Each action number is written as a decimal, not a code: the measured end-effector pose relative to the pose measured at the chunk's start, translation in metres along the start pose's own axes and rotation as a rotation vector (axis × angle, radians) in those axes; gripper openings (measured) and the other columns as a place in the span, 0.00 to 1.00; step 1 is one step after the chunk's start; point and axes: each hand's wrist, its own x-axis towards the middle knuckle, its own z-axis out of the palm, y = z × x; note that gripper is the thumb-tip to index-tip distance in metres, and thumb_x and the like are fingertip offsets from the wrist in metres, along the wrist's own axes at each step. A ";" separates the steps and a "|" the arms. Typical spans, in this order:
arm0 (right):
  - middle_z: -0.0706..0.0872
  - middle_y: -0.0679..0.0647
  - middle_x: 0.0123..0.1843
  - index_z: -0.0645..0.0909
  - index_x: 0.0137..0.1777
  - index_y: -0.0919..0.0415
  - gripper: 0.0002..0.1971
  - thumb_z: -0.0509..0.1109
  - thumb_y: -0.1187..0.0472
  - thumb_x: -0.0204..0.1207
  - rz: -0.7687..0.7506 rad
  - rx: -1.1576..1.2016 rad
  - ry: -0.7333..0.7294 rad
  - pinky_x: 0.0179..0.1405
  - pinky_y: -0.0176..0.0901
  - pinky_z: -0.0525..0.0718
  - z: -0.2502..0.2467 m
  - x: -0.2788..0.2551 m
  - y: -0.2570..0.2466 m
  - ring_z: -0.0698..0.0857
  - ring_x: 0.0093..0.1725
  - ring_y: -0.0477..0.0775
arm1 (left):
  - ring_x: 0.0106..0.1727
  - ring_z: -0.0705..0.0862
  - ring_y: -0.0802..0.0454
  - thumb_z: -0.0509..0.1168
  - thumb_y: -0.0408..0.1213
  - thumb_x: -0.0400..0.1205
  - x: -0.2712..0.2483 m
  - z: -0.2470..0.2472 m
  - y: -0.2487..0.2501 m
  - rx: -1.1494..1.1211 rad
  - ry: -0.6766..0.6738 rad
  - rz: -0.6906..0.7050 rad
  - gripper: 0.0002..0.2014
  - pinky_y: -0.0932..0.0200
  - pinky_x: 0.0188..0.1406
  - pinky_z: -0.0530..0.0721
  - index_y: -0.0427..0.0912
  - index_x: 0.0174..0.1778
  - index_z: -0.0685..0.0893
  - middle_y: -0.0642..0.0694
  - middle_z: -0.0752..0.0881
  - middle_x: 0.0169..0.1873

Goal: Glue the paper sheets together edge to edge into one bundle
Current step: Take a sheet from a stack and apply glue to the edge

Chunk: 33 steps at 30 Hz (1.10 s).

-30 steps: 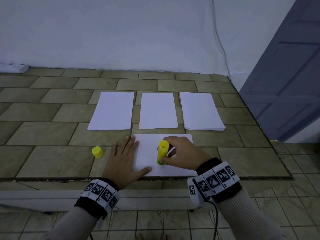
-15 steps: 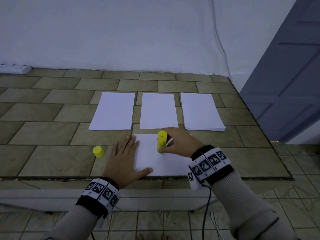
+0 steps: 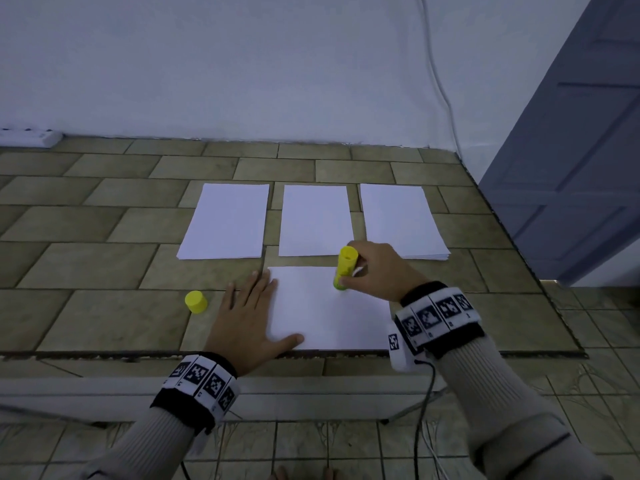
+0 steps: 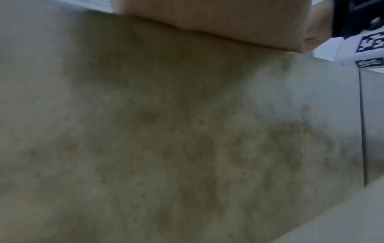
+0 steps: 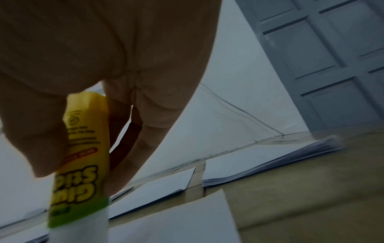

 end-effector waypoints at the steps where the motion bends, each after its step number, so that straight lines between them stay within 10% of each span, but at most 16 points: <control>1: 0.89 0.54 0.41 0.83 0.38 0.65 0.06 0.78 0.67 0.66 -0.009 0.019 -0.009 0.45 0.43 0.85 -0.002 -0.011 0.004 0.87 0.42 0.50 | 0.86 0.47 0.49 0.33 0.85 0.66 0.000 0.000 0.000 0.012 -0.008 0.000 0.61 0.38 0.83 0.46 0.41 0.85 0.57 0.47 0.51 0.86; 12: 0.89 0.48 0.43 0.85 0.44 0.58 0.09 0.78 0.66 0.65 0.047 0.051 -0.089 0.46 0.38 0.85 -0.020 -0.076 0.017 0.86 0.43 0.45 | 0.86 0.43 0.50 0.29 0.85 0.64 0.001 -0.002 0.002 0.054 -0.046 -0.012 0.62 0.40 0.84 0.42 0.42 0.86 0.53 0.48 0.47 0.86; 23: 0.89 0.49 0.44 0.85 0.42 0.66 0.07 0.79 0.69 0.65 0.025 -0.013 -0.001 0.42 0.25 0.81 -0.031 -0.033 0.031 0.85 0.44 0.43 | 0.86 0.43 0.50 0.29 0.85 0.64 0.000 -0.003 0.002 0.054 -0.058 -0.016 0.62 0.40 0.84 0.42 0.42 0.86 0.53 0.48 0.46 0.86; 33: 0.89 0.51 0.42 0.83 0.40 0.63 0.06 0.77 0.70 0.65 0.069 -0.062 0.083 0.47 0.45 0.88 -0.039 0.011 0.043 0.87 0.40 0.47 | 0.86 0.39 0.51 0.28 0.85 0.63 0.001 -0.005 0.002 0.039 -0.065 -0.020 0.63 0.41 0.84 0.40 0.43 0.86 0.50 0.49 0.43 0.86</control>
